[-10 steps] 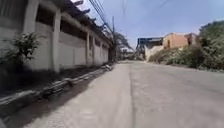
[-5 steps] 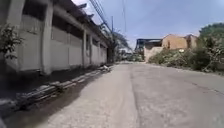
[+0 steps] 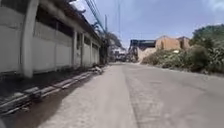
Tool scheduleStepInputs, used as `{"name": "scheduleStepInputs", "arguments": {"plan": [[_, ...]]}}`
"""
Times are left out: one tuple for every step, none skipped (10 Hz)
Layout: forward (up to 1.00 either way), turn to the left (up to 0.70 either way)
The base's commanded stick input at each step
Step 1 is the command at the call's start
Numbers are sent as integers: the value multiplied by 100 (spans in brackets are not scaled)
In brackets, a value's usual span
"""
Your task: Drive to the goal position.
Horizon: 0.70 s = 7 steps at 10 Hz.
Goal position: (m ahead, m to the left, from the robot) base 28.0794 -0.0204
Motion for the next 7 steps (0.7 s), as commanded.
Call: {"name": "scheduleStepInputs", "arguments": {"plan": [[100,0],[100,0],[100,-8],[100,-15],[100,-38],[100,-39],[100,-39]]}}
